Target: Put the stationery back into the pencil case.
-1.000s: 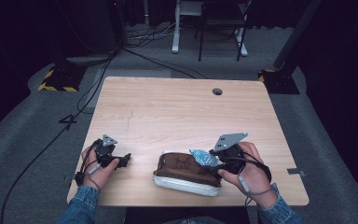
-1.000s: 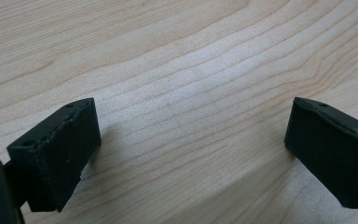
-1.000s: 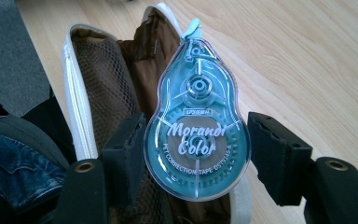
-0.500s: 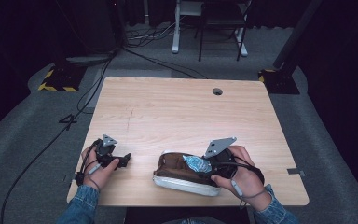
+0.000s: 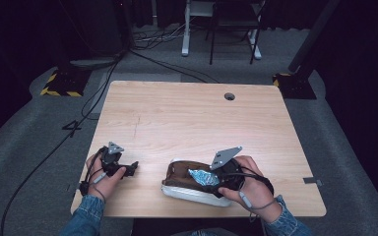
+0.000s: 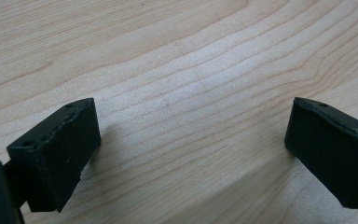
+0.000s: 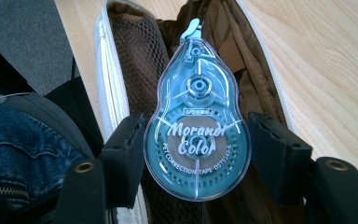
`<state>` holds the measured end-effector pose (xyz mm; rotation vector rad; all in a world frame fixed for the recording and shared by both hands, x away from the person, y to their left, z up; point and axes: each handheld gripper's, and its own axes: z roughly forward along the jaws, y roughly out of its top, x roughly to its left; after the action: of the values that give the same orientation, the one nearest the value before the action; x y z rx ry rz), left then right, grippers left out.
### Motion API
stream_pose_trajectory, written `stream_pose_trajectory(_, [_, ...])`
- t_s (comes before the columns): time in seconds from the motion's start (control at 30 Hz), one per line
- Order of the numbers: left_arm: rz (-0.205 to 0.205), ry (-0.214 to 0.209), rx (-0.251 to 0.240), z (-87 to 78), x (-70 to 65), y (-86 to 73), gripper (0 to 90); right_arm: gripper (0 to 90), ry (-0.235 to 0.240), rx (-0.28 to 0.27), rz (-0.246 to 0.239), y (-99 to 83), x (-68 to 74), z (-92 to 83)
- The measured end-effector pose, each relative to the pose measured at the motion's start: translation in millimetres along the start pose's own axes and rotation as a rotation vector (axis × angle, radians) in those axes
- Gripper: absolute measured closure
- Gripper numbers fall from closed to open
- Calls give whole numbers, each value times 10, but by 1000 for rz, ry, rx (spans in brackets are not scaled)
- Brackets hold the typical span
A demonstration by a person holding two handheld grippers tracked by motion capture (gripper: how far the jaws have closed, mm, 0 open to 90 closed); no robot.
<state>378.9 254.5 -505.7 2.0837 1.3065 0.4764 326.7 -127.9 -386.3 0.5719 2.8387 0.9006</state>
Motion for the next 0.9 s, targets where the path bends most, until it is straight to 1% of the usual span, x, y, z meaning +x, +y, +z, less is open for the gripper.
stream_pose_trajectory(0.1, [0, 0, 0, 0, 0, 0, 36, 398, 13, 2, 16, -11, -25, 43])
stream_pose_trajectory(0.2, [0, 0, 0, 0, 0, 0, 35, 398, 21, 8, 19, -18, -42, 66])
stream_pose_trajectory(0.33, [0, 0, 0, 0, 0, 0, 36, 396, 29, -1, 23, -19, -48, 89])
stream_pose_trajectory(0.4, [0, 0, 0, 0, 0, 0, 35, 394, 40, -1, 15, -23, -51, 109])
stream_pose_trajectory(0.47, [0, 0, 0, 0, 0, 0, 35, 390, 41, -12, 1, -26, -54, 135])
stream_pose_trajectory(0.5, [0, 0, 0, 0, 0, 0, 36, 369, 45, -10, -3, -30, -62, 150])
stream_pose_trajectory(0.57, [0, 0, 0, 0, 0, 0, 35, 301, 45, -23, 8, -32, -66, 166])
stream_pose_trajectory(0.73, [-6, -3, -1, 7, -5, 2, 31, 307, 47, -41, 15, -32, -62, 132])
stream_pose_trajectory(0.9, [-6, -3, -1, 7, -5, 3, 31, 324, 49, -62, 9, -24, -51, 77])
